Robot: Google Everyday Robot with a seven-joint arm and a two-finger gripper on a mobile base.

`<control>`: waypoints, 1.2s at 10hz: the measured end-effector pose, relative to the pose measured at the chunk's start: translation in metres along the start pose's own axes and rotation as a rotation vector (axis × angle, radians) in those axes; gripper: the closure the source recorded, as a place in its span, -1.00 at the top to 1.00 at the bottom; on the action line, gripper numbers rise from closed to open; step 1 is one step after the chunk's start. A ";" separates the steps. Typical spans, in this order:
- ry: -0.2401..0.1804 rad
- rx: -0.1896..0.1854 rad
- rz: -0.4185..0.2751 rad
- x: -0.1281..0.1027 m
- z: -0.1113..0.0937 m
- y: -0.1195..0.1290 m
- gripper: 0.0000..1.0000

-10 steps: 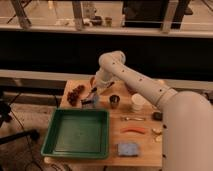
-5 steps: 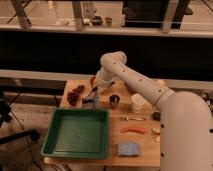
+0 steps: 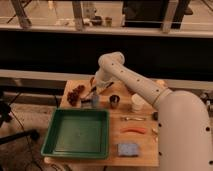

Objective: Place brush in plastic cup

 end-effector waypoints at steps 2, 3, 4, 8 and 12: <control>0.034 0.007 -0.019 0.001 -0.004 -0.005 -1.00; 0.060 0.013 -0.032 0.001 -0.009 -0.009 -1.00; 0.076 0.018 -0.042 0.002 -0.012 -0.011 -1.00; 0.138 0.035 -0.073 0.009 -0.018 -0.021 -1.00; 0.185 0.074 -0.120 0.022 -0.020 -0.031 -1.00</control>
